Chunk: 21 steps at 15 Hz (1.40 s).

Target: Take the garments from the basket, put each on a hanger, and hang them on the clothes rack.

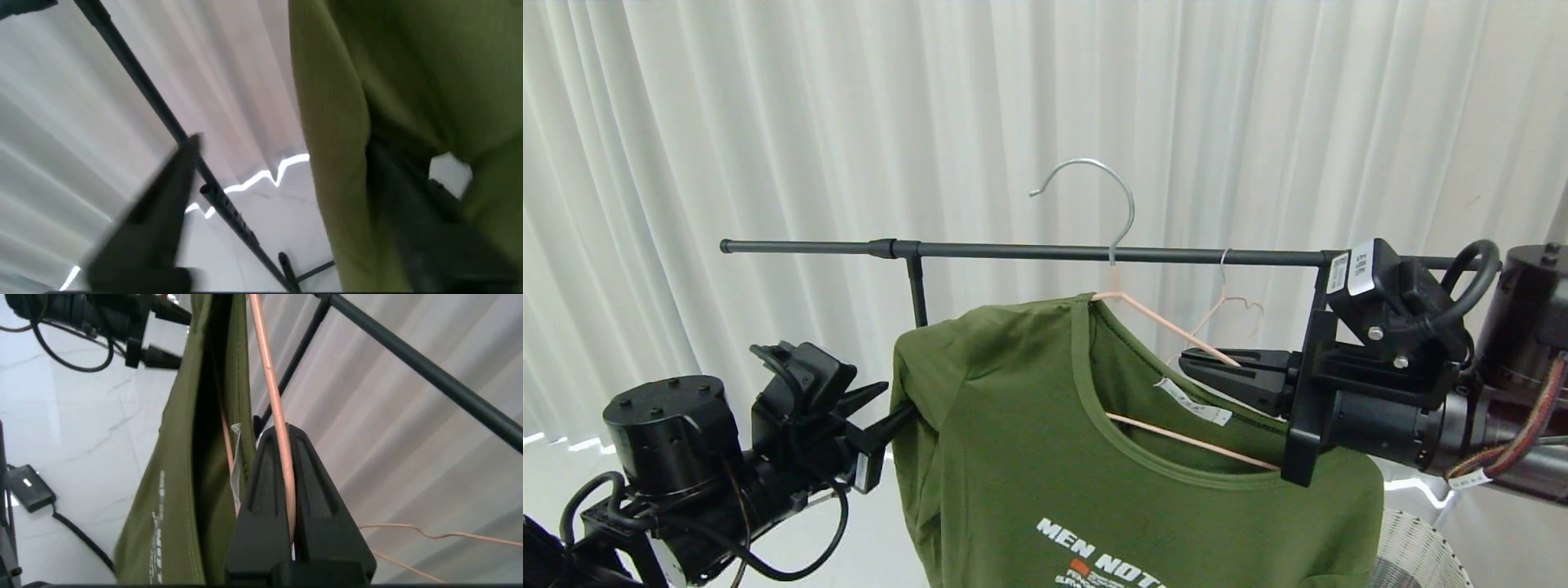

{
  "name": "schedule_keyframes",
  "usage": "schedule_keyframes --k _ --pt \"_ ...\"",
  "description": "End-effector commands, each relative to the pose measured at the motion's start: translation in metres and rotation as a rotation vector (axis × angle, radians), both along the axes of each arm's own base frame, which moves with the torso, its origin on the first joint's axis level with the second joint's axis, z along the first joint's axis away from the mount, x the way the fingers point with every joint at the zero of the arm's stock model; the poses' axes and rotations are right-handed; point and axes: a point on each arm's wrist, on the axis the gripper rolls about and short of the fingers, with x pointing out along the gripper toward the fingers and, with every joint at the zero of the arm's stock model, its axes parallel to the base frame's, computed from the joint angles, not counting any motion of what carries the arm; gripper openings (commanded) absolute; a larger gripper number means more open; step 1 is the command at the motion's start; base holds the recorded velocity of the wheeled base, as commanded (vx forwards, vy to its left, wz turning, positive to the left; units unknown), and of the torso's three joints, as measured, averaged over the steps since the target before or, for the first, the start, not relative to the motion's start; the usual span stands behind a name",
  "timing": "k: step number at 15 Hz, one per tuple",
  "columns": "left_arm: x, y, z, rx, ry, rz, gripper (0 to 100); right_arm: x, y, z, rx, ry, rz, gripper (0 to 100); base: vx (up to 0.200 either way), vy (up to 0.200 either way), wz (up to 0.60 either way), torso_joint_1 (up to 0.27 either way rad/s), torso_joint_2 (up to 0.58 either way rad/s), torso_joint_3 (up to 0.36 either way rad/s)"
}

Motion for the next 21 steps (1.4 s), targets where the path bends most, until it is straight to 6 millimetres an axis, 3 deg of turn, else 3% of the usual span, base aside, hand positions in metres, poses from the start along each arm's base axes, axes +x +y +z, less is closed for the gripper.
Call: schedule_keyframes --k 1,3,8,11,12,19,21 --pt "0.0 0.0 -0.001 0.001 0.006 0.001 0 0.0 0.0 -0.001 -0.002 0.002 0.0 0 0.0 0.0 0.0 0.0 0.0 0.0" --pt "0.0 0.003 -0.001 0.0 0.005 0.013 0 0.001 -0.001 0.0 0.001 -0.001 -0.013 0 0.0 0.0 0.0 0.0 0.0 0.0" --pt "0.004 0.041 -0.001 0.006 -0.001 0.185 0 0.009 -0.018 0.004 0.012 -0.014 -0.09 0 0.0 0.0 0.0 0.0 0.0 0.0" --pt "0.002 0.05 -0.002 0.001 0.007 0.222 0 0.007 -0.021 0.004 0.013 -0.013 -0.095 0 0.0 0.0 0.0 0.0 0.0 0.0" --pt "-0.001 0.048 -0.003 0.002 0.005 0.214 100 0.007 -0.021 0.004 0.013 -0.015 -0.095 0 0.0 0.0 0.0 0.0 0.0 0.0" --pt "-0.015 0.043 0.008 -0.02 -0.152 0.2 100 0.009 -0.02 0.002 0.006 -0.007 -0.133 0 0.0 0.0 0.0 0.0 0.0 0.0" --pt "-0.044 0.043 0.015 -0.063 -0.162 0.282 100 0.009 -0.023 -0.003 -0.008 0.013 -0.209 0 0.0 0.0 0.0 0.0 0.0 0.0"
